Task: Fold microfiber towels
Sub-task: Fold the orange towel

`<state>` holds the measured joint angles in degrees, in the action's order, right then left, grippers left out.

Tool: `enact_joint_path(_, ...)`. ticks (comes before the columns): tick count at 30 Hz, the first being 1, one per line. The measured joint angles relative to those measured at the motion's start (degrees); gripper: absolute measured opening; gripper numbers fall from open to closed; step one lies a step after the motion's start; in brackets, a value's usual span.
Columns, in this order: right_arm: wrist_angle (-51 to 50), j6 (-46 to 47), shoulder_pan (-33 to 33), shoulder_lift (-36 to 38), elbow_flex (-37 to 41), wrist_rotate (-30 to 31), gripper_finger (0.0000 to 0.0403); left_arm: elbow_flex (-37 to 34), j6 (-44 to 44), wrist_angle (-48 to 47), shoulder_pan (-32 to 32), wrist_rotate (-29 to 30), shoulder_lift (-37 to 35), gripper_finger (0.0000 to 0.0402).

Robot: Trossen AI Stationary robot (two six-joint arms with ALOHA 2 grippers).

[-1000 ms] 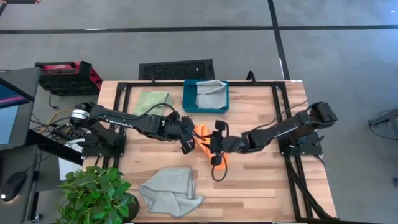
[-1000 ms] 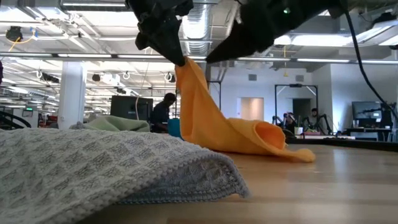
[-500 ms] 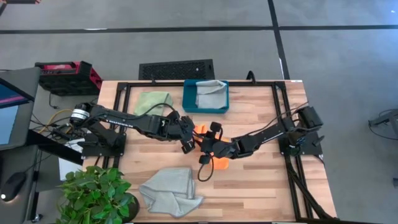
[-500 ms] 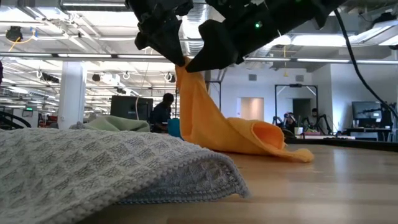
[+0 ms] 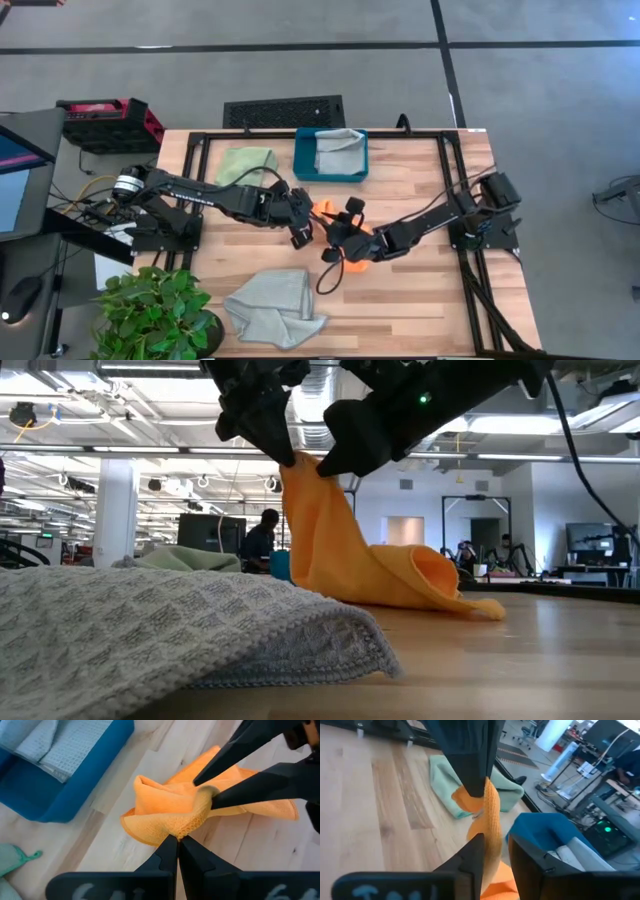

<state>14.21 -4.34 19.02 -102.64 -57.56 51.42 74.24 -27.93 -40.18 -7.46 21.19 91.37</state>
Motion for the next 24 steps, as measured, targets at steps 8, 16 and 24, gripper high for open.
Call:
enact_joint_path(8,-2.68,5.16,2.56,0.01,0.01,3.4,0.0097,1.92,-0.36,-1.97,-0.29,0.07,0.02,0.0)
enact_joint_path(16,-5.22,11.88,2.84,0.01,0.02,-0.89,0.0095,6.17,-0.25,-5.84,-0.94,0.07,0.0,0.0)
enact_joint_path(24,-4.91,11.82,6.15,3.28,0.02,-3.26,0.0095,11.38,0.34,-11.49,-0.57,0.11,0.04,0.0)
